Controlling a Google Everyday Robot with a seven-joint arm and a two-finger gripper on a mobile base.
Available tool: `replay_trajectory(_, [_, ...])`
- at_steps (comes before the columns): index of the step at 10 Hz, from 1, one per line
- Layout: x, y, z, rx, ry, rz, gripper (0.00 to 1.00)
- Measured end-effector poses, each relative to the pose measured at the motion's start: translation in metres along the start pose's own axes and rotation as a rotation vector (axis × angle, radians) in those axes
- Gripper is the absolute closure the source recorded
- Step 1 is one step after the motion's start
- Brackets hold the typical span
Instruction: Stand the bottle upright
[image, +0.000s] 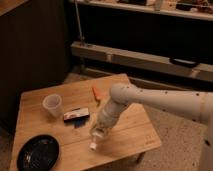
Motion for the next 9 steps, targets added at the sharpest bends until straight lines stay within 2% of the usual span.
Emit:
replay_trajectory(1, [-0.005, 0.000, -0.023, 0.064, 0.006, -0.008, 1.00])
replay_trajectory(2, [-0.008, -0.002, -0.038, 0.103, 0.010, -0.018, 1.00])
replay_trajectory(3, [-0.011, -0.002, -0.046, 0.125, 0.012, -0.023, 1.00])
replay_trajectory(9, [-0.011, -0.004, -0.046, 0.126, 0.010, -0.027, 1.00])
